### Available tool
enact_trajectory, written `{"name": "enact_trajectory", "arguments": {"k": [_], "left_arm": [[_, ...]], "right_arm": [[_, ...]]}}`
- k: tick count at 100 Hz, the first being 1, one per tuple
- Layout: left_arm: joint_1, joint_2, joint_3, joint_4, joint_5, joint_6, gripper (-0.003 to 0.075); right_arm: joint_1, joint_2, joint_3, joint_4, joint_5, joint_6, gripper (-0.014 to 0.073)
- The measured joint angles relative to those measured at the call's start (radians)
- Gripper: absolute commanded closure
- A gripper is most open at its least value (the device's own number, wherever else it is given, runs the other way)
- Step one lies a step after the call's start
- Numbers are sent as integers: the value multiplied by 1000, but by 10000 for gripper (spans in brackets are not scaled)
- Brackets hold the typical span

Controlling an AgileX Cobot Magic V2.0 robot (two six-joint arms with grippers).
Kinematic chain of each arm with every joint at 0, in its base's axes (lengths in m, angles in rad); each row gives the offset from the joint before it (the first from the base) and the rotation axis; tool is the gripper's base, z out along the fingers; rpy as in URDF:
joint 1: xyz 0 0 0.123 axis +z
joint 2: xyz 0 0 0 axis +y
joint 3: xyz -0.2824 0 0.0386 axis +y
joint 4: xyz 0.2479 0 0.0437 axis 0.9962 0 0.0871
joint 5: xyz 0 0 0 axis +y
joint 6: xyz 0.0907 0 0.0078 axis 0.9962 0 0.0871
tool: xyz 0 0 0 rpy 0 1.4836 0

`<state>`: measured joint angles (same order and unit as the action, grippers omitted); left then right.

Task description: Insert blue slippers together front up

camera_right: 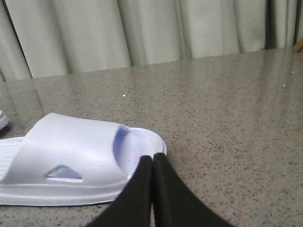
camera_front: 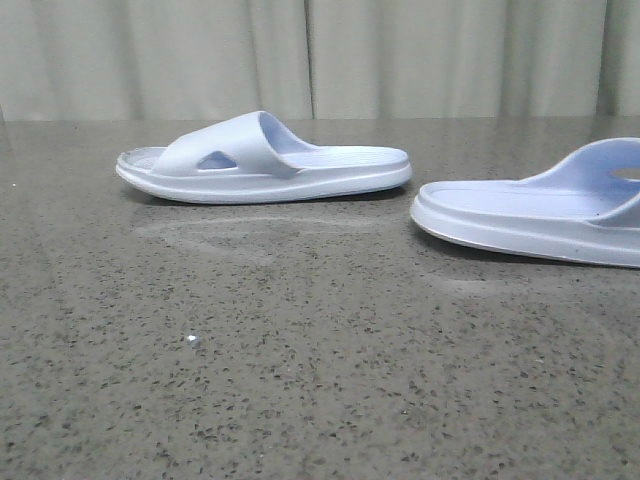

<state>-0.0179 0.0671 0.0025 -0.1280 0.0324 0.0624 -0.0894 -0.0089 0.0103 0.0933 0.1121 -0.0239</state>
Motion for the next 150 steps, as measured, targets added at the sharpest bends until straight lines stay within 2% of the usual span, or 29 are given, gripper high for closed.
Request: {"name": "enact_trajectory", "arguments": {"k": [100,111,134,150], "left_arm": [[0,0,0,0,0,0,705],[0,0,0,-17,0,0,705],[0,0,0,-150,-4,0,705],[0,0,0,-361,-6,0,705]], "right_arm": [[0,0,0,5,-23,0,683],[0,0,0,76,-54,0,683],[0,0,0,256,-65,0,683],[0,0,0,414,-27,1,682]]}}
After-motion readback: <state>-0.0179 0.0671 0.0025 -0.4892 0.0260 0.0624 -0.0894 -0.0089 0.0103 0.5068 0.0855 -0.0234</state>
